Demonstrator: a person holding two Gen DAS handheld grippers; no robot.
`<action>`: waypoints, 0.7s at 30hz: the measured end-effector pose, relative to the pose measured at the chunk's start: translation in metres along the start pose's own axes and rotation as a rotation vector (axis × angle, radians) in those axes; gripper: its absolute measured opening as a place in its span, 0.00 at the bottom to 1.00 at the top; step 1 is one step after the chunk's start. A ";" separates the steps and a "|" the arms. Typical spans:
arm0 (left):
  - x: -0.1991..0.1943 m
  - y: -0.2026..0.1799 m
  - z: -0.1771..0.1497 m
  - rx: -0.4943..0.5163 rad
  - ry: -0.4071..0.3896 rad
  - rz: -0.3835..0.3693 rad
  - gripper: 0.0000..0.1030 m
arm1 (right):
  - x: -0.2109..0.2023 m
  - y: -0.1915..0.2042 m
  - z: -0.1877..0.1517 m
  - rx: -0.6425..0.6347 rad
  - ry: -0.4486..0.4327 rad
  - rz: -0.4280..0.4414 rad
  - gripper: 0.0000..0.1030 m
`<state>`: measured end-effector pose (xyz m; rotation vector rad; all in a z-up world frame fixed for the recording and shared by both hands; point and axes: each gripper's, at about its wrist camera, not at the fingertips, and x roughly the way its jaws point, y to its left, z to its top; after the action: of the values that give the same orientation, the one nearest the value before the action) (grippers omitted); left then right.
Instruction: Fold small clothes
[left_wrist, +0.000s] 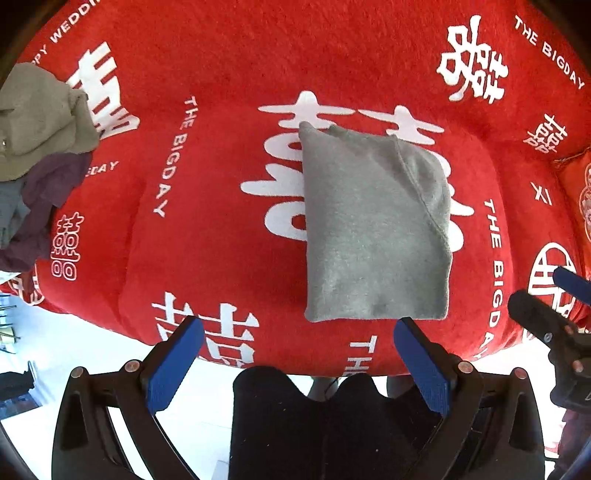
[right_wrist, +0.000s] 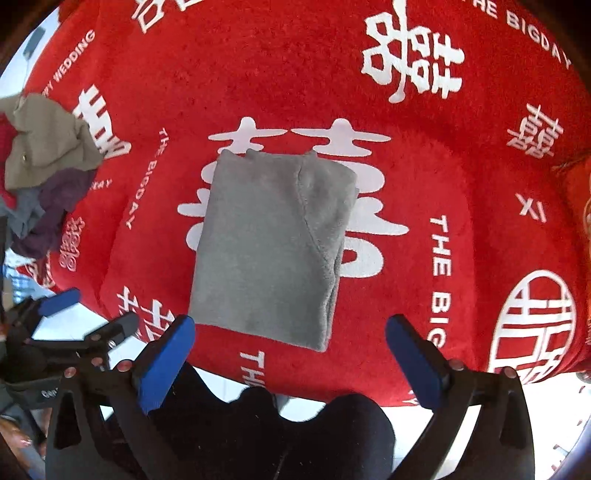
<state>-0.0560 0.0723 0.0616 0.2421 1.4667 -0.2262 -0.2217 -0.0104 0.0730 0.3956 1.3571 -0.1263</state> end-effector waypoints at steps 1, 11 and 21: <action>-0.004 0.001 0.001 -0.005 -0.006 -0.002 1.00 | -0.002 0.001 0.001 0.003 0.013 -0.008 1.00; -0.023 0.007 0.002 -0.024 -0.031 -0.019 1.00 | -0.013 -0.005 0.010 0.099 0.068 -0.037 1.00; -0.027 0.003 -0.003 -0.003 -0.035 -0.001 1.00 | -0.015 -0.001 0.019 0.101 0.084 -0.042 1.00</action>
<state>-0.0604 0.0758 0.0882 0.2337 1.4328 -0.2276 -0.2075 -0.0197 0.0900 0.4612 1.4462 -0.2159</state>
